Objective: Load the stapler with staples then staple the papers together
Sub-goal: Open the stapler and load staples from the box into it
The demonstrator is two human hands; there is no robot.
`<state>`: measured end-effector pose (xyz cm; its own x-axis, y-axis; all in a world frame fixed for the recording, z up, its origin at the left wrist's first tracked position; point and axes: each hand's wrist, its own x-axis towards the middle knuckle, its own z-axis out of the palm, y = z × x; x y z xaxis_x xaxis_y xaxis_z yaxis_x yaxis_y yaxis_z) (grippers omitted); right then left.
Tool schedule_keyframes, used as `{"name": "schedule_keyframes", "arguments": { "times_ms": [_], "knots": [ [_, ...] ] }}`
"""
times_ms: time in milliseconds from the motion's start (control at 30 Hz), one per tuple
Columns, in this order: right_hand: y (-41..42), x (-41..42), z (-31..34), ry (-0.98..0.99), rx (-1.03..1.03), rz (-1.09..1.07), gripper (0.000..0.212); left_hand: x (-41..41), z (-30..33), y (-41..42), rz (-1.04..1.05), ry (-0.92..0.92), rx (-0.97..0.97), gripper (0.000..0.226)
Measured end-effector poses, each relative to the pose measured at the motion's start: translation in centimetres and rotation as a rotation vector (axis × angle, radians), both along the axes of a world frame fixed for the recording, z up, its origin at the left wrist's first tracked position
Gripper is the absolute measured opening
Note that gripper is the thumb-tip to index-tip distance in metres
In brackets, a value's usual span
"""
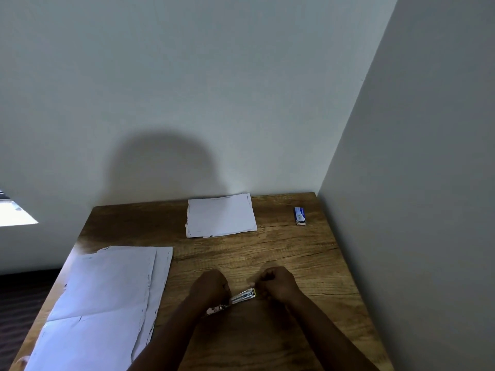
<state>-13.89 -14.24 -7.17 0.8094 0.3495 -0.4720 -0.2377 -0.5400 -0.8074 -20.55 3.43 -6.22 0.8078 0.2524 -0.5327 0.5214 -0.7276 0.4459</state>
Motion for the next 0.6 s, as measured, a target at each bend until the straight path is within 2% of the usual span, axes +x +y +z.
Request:
{"name": "schedule_keyframes", "arguments": {
  "times_ms": [133,233,300,467,600],
  "knots": [
    [-0.2,1.0,-0.2,0.039,0.012,-0.035,0.018,0.6,0.1,0.5,-0.019,0.045,-0.004,0.018],
    [-0.6,2.5,0.0,0.077,0.036,-0.067,0.013,1.8,0.9,1.0,-0.149,0.138,-0.020,0.029],
    [-1.1,4.1,0.4,0.088,0.061,-0.115,0.013,3.2,2.0,1.5,-0.151,0.143,-0.029,0.035],
    [-3.4,9.5,1.7,-0.009,0.051,-0.287,0.006,9.0,4.0,0.8,0.066,-0.046,-0.322,0.016],
    [-4.2,13.5,1.8,-0.071,-0.001,-0.395,0.024,14.0,4.4,-2.1,0.069,-0.145,-0.498,0.021]
  ]
}}
